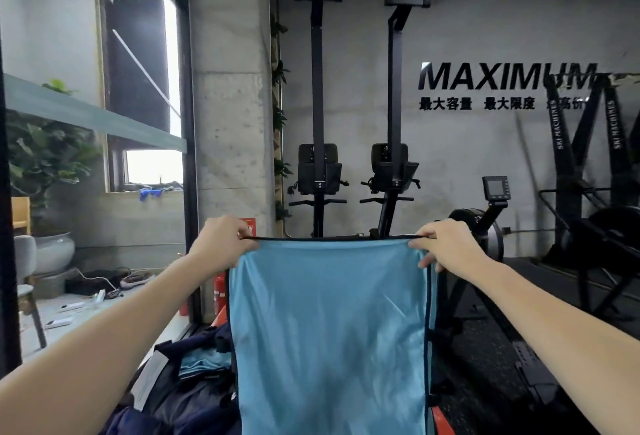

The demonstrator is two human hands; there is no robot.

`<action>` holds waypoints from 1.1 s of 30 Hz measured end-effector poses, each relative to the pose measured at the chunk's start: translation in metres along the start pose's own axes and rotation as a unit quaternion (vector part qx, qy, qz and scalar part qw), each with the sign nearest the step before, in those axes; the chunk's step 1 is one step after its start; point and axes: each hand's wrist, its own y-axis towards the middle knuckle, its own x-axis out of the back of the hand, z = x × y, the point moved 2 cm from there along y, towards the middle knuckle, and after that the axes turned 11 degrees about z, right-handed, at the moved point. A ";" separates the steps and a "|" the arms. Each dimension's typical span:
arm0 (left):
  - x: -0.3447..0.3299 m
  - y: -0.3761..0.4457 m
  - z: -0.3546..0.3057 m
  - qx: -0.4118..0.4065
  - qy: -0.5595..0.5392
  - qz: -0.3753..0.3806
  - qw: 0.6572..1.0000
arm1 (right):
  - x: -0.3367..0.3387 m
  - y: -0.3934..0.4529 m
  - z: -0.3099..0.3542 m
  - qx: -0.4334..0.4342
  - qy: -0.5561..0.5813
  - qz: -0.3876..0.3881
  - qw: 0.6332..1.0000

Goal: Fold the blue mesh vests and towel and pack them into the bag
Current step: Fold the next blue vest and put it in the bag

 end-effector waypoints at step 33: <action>0.018 0.195 -0.045 -0.085 -0.092 -0.189 0.974 | 0.064 0.190 0.007 0.112 -0.126 -0.197 0.966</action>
